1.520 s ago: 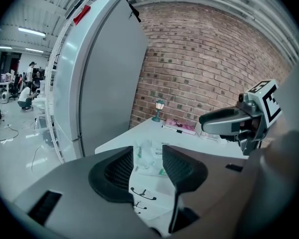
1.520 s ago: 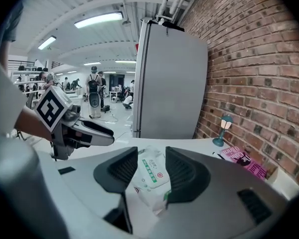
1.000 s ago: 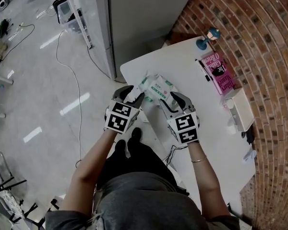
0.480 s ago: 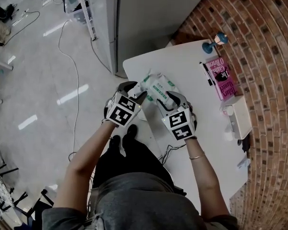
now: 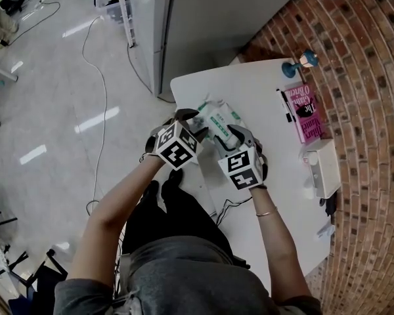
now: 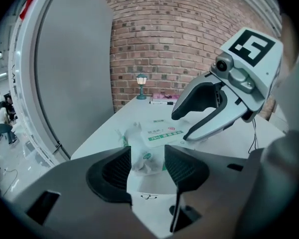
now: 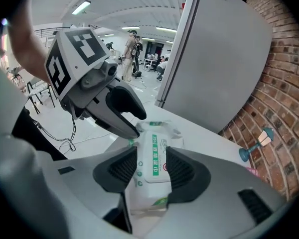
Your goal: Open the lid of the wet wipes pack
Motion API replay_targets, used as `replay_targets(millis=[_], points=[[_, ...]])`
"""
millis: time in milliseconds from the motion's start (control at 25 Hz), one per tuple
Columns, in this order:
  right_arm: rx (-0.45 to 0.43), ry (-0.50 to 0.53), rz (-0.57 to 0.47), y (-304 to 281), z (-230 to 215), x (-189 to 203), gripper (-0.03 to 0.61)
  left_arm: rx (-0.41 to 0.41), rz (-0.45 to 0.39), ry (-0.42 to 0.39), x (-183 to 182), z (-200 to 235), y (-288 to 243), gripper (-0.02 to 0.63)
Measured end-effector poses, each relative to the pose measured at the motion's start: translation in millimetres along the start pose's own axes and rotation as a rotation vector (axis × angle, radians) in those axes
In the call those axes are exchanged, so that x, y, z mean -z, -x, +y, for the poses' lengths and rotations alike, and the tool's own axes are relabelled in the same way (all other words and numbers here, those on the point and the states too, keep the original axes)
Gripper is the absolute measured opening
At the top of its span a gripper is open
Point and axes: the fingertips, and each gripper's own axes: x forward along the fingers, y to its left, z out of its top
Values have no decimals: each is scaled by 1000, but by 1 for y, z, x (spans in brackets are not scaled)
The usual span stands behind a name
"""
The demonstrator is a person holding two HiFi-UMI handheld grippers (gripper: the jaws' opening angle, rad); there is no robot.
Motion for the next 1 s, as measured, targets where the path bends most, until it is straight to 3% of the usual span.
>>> replay_targets(millis=[200,520,1000], points=[[3,24,23,-7,-3,3,187,20,41,-58,4,-5,-10,204],[-2,91,76,-17,-5,5,184,62,103,-41,10,-7,-20,204],[-17,171,180,-29,1,8,170,77,102,-21,9,-6,-21,204]])
